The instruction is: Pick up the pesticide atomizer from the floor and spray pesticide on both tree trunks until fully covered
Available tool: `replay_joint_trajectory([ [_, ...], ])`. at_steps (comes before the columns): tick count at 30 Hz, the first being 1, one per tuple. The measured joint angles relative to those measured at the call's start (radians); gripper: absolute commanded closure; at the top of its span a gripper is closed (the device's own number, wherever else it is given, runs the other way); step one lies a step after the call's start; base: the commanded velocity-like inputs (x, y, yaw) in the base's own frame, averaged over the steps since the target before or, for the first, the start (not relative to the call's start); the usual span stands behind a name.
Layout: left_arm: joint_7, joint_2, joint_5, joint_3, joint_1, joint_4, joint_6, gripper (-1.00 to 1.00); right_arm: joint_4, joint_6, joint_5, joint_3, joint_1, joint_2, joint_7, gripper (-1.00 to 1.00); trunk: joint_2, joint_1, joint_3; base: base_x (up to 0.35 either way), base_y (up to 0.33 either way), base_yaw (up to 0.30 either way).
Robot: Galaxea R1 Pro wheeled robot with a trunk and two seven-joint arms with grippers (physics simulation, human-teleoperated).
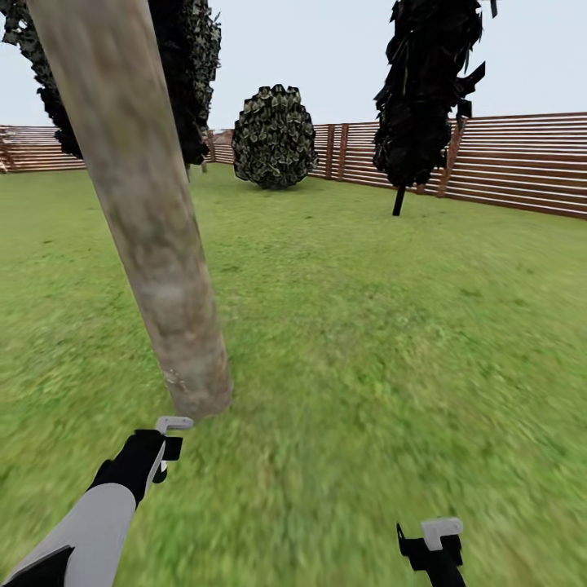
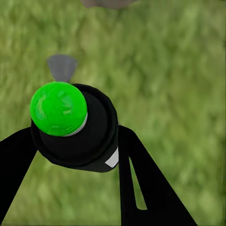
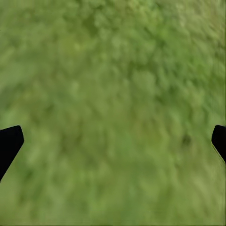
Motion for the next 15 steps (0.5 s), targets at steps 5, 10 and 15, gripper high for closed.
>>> replay_joint_trajectory([
  [5, 0.0, 0.0, 0.001, 0.0, 0.0, 0.0, 0.0, 1.0, 0.0, 0.0, 0.0, 0.0, 0.0, 0.0, 0.0, -1.0, 0.0, 0.0, 0.0, 0.197, -0.23, 0.278],
  [10, 0.0, -0.001, 0.0, 0.0, 0.0, 0.0, 0.0, 1.0, 0.0, 0.0, 0.0, 0.0, 0.0, 0.0, 0.0, -1.0, 0.0, 0.0, 0.0, 0.033, -0.22, 0.25],
  [15, -0.004, -0.008, -0.001, -0.01, -0.012, -0.001, -0.004, 1.0, -0.002, -0.001, 0.0, -0.001, 0.0, 0.0, 0.0, -1.0, 0.0, 0.0, 0.0, -0.002, -0.009, 0.016],
])
